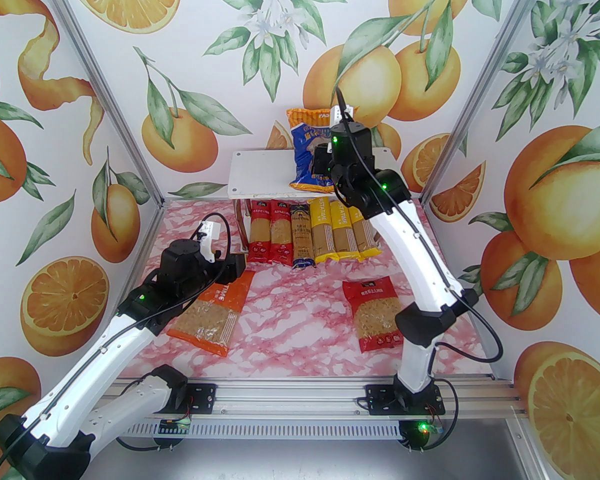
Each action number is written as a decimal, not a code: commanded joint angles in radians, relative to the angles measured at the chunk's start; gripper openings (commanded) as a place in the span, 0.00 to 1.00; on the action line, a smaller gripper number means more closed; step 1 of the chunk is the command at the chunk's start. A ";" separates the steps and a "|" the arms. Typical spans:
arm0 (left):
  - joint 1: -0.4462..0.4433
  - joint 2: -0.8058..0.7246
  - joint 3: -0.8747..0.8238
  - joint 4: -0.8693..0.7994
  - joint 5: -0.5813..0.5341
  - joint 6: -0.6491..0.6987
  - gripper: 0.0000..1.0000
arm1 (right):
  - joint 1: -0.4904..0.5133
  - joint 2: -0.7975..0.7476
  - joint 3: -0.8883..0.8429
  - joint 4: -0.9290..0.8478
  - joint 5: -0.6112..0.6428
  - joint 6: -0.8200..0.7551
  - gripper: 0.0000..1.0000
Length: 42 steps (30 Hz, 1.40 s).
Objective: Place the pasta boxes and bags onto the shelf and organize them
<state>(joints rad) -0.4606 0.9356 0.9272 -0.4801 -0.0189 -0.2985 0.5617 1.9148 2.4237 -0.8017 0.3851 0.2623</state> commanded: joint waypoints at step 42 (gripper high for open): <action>0.023 -0.070 0.012 -0.030 -0.016 0.021 0.75 | -0.067 0.101 0.133 0.204 -0.025 -0.062 0.00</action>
<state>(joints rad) -0.4435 0.8879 0.9268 -0.5060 -0.0269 -0.2810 0.4969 1.9587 2.5305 -0.5938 0.3595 0.2317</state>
